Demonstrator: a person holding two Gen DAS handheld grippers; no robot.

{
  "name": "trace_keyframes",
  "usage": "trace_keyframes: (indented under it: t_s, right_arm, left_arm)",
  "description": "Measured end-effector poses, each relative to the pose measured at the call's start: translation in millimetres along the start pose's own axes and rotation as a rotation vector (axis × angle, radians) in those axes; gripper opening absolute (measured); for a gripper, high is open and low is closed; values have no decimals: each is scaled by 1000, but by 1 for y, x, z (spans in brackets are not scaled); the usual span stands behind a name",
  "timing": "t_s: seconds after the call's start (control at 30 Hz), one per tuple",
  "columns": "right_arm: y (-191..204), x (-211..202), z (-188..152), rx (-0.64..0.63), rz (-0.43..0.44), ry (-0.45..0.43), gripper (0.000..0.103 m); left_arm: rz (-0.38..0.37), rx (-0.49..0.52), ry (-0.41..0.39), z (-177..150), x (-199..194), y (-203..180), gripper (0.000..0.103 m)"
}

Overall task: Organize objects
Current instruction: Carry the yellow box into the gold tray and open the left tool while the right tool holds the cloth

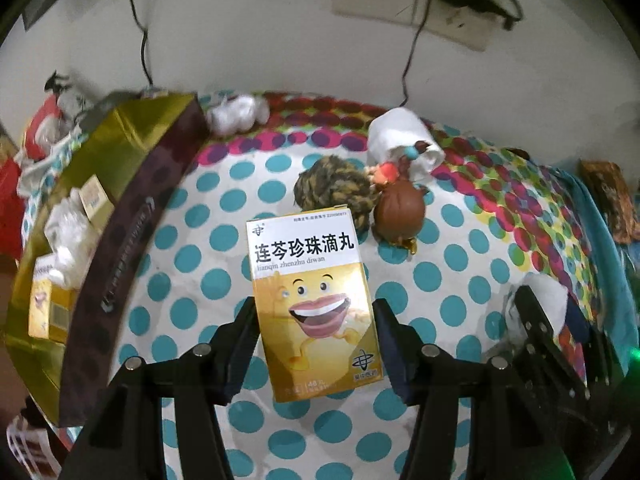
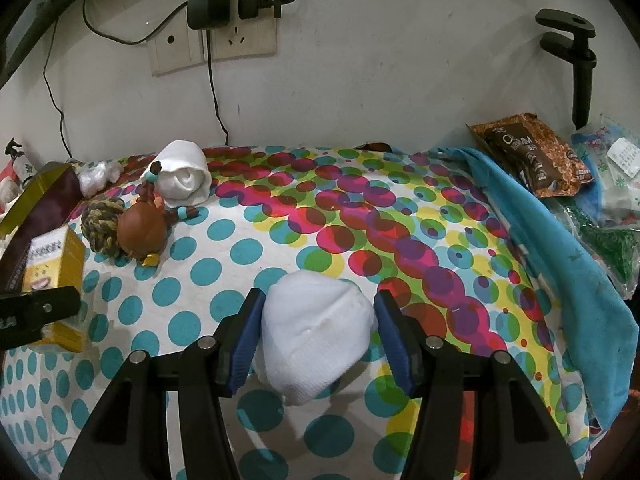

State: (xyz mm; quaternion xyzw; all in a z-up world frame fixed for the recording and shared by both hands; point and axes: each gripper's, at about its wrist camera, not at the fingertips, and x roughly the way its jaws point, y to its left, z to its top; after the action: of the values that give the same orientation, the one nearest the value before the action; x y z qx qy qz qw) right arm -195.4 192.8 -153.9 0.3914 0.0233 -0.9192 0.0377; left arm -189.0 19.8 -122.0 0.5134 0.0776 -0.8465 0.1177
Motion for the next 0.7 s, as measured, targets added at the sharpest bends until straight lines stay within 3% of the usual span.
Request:
trace_keyframes:
  t_s: [0.43,0.7]
  right_arm:
    - [2,5,1,-10,-17,26,54]
    - [5,8,2,-20,-29,50,55]
  left_arm:
    - [22,167,-173,-10,-57,16,57]
    - [41,163,-221,-8,-84,60,57]
